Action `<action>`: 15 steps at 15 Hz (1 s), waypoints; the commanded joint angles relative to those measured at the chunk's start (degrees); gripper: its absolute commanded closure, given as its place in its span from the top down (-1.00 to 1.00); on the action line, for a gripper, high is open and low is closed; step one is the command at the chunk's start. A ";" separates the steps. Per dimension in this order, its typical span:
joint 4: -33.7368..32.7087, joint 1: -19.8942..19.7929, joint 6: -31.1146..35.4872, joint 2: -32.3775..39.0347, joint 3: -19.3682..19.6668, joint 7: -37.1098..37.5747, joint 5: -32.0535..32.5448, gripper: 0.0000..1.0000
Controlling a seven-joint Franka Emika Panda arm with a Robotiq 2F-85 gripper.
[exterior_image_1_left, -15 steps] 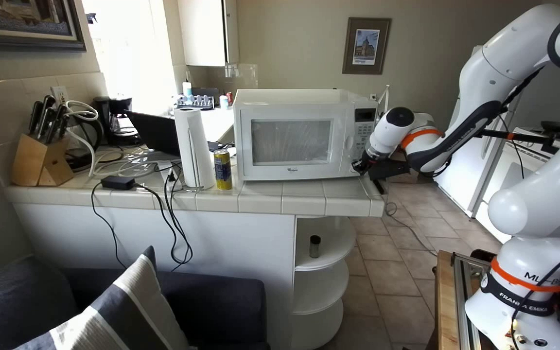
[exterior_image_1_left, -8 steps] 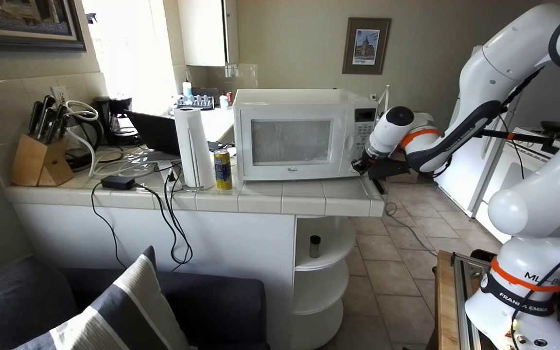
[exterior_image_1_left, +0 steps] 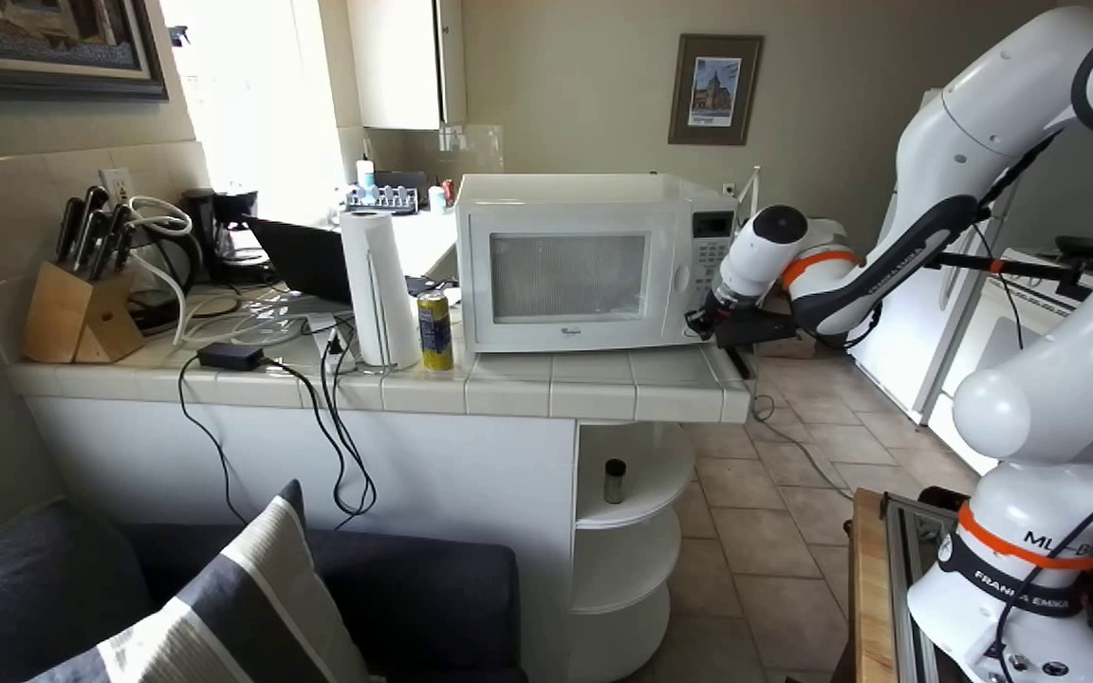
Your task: Open the microwave door using the door ejecting button
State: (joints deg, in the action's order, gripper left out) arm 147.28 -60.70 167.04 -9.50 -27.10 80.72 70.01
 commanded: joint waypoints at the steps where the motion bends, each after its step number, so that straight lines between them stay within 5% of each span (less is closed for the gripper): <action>1: -4.80 0.27 -0.44 -0.08 -0.59 1.52 -0.49 -1.00; 11: -6.83 -0.74 -3.64 3.24 -2.13 3.96 4.81 -1.00; 15: -7.04 -1.73 -2.36 4.36 -1.76 8.78 11.89 -1.00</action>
State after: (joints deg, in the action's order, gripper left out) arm 145.63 -60.77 164.08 -9.03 -28.58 85.33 75.18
